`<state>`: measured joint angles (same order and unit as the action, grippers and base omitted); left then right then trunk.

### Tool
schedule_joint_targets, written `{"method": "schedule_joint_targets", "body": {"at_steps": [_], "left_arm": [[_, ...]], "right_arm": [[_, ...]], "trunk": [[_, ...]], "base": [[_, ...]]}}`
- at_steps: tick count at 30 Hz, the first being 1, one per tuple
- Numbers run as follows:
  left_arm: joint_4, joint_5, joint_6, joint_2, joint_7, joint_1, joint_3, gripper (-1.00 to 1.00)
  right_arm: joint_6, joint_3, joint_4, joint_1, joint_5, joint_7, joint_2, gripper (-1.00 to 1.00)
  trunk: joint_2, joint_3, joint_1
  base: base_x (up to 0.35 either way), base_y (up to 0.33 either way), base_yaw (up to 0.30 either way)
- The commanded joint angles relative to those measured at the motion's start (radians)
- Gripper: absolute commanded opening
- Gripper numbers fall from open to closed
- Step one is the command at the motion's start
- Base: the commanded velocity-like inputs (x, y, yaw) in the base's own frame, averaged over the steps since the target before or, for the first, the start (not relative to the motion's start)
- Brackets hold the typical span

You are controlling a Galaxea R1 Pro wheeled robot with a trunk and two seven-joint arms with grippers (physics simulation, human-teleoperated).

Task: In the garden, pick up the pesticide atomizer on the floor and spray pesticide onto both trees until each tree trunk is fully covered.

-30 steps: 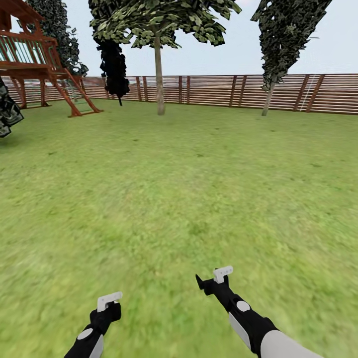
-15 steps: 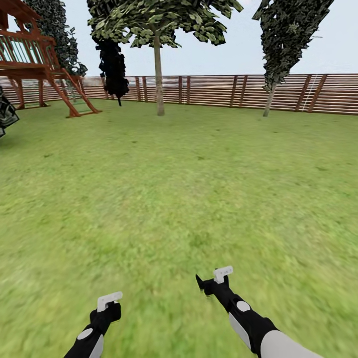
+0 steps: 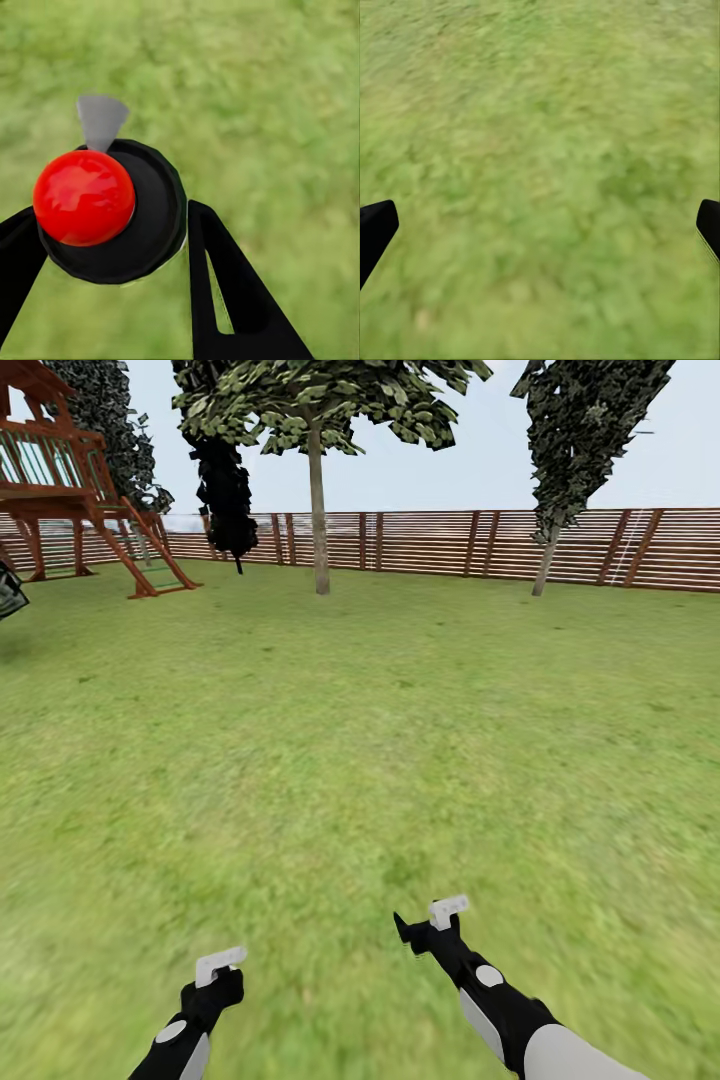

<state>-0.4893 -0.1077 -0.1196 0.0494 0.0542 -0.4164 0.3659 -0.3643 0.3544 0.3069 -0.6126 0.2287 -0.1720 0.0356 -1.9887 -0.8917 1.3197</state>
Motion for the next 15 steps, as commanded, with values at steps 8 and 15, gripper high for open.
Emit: {"method": "schedule_joint_targets", "body": {"at_steps": [8,15], "left_arm": [[0.0,-0.01,-0.003,0.001,0.006,-0.001,0.008,-1.0],[0.0,-0.01,-0.003,0.001,0.006,-0.001,0.008,-1.0]], "right_arm": [[-0.004,0.005,-0.002,-0.001,0.011,-0.004,0.0,1.0],[-0.004,0.005,-0.002,-0.001,0.011,-0.004,0.0,1.0]], "trunk": [[0.0,-0.001,0.0],[0.0,-0.001,0.0]], "base": [[0.34,0.0,0.0],[0.34,0.0,0.0]]}}
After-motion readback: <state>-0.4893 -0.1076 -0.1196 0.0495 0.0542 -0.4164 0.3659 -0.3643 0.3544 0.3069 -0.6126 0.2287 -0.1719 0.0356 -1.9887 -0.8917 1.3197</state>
